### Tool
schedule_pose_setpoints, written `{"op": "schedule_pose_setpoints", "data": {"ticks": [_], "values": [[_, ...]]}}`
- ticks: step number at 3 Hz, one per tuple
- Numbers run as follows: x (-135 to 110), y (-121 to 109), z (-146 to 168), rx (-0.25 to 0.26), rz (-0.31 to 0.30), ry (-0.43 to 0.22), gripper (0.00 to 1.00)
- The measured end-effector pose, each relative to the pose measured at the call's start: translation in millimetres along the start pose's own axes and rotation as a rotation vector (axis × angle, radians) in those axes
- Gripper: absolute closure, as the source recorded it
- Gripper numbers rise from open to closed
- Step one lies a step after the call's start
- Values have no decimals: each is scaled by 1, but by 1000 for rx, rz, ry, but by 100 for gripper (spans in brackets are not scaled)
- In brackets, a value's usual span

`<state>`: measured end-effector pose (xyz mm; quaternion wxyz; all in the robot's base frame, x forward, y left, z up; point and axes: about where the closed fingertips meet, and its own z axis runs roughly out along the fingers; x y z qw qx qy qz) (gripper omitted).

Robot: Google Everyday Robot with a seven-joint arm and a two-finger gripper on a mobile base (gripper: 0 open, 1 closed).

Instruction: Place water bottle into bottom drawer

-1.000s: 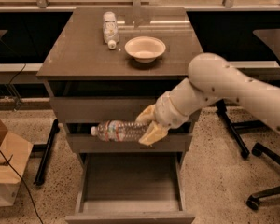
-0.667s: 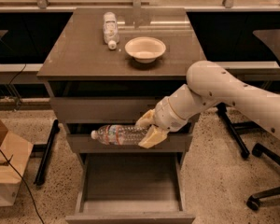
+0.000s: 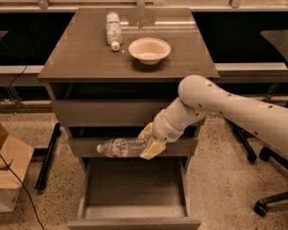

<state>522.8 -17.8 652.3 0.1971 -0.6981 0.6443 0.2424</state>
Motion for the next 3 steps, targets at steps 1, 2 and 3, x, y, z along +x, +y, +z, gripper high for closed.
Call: {"op": "schedule_pose_setpoints", "data": {"ticks": [1, 2, 3], "values": [[41, -4, 42, -25, 67, 13, 100], [80, -8, 80, -25, 133, -21, 100], [126, -5, 124, -19, 224, -73, 100]]}}
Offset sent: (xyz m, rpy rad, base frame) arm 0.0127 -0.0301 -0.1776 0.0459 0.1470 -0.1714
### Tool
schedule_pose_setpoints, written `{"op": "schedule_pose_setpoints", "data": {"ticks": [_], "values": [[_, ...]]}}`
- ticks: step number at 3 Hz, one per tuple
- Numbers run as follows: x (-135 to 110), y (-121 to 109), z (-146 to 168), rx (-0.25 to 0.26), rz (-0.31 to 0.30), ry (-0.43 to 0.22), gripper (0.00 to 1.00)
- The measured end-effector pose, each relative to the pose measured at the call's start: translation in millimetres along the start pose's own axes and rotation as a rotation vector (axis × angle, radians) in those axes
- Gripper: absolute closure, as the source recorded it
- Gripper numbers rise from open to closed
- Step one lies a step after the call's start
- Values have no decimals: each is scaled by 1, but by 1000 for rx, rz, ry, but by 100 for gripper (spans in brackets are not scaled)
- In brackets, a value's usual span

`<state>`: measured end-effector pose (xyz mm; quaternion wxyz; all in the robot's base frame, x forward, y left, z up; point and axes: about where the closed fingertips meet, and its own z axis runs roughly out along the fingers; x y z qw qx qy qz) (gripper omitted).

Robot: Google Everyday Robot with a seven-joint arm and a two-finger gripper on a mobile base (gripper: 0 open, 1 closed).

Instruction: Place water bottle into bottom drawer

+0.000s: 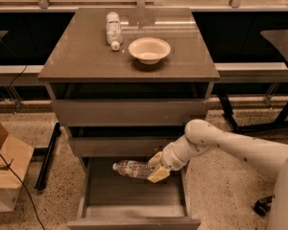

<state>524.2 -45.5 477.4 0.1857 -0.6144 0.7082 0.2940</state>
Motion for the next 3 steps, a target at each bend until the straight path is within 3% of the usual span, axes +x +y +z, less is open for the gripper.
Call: {"op": "schedule_pose_setpoints", "data": {"ticks": [1, 2, 3], "values": [[0, 0, 1, -2, 1, 0, 100], [15, -8, 34, -22, 38, 26, 100], [46, -21, 87, -43, 131, 32, 100]]}}
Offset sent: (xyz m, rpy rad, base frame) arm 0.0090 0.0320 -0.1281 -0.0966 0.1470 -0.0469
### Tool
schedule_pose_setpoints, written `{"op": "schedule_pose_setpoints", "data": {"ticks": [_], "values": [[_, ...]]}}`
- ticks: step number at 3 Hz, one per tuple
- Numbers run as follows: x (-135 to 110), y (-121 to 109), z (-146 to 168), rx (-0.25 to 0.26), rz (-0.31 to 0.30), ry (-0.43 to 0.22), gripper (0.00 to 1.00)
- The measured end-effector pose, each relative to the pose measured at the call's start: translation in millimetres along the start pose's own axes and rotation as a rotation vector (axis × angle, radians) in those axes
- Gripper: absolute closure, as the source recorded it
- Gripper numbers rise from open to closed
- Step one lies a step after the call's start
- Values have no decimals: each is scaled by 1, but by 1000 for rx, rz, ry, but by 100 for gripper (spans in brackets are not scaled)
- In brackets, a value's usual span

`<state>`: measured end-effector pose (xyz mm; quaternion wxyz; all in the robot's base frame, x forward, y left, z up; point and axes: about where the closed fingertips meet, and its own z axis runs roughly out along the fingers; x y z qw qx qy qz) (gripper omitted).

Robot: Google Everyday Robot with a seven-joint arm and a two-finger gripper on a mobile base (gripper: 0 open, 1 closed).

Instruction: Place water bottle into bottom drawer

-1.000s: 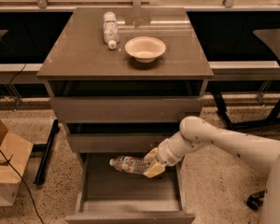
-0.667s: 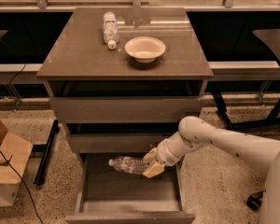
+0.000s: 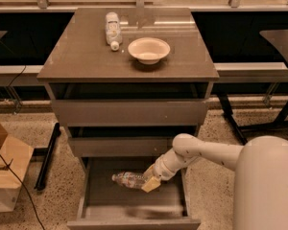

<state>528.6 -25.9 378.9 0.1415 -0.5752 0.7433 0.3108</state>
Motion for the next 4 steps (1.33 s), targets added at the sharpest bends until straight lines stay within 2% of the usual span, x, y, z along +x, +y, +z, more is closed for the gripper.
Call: {"op": "schedule_pose_setpoints", "data": {"ticks": [1, 3, 4], "values": [[28, -18, 49, -17, 85, -17, 100], [93, -35, 128, -51, 275, -39, 100], [118, -34, 154, -56, 353, -33, 82]]}}
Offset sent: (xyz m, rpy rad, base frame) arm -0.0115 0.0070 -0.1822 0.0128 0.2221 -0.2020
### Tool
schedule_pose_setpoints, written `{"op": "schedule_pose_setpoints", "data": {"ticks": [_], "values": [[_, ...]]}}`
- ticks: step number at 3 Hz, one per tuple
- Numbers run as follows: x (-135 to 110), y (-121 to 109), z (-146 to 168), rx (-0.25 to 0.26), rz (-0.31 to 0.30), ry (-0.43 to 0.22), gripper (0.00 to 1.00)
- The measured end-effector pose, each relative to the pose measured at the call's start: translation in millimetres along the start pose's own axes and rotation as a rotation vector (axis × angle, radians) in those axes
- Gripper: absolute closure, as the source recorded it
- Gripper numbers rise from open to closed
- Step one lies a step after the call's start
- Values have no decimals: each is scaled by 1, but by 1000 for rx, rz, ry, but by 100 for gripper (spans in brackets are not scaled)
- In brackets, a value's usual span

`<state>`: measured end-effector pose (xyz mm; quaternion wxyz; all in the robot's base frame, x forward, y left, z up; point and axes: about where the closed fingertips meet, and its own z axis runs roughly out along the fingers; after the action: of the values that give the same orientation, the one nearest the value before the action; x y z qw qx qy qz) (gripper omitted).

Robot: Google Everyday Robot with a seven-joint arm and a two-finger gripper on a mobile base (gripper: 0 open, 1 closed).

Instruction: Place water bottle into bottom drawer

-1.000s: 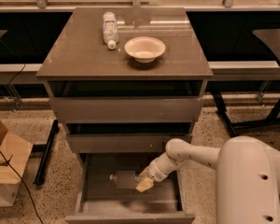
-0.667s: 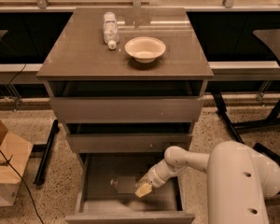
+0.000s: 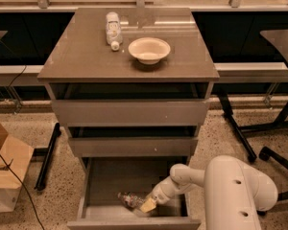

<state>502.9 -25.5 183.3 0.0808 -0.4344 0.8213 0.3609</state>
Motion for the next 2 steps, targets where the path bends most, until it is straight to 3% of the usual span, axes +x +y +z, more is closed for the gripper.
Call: {"op": "schedule_pose_setpoints", "data": {"ticks": [1, 2], "values": [[2, 1, 3, -4, 4, 1, 51], [2, 1, 3, -4, 4, 1, 28]]}}
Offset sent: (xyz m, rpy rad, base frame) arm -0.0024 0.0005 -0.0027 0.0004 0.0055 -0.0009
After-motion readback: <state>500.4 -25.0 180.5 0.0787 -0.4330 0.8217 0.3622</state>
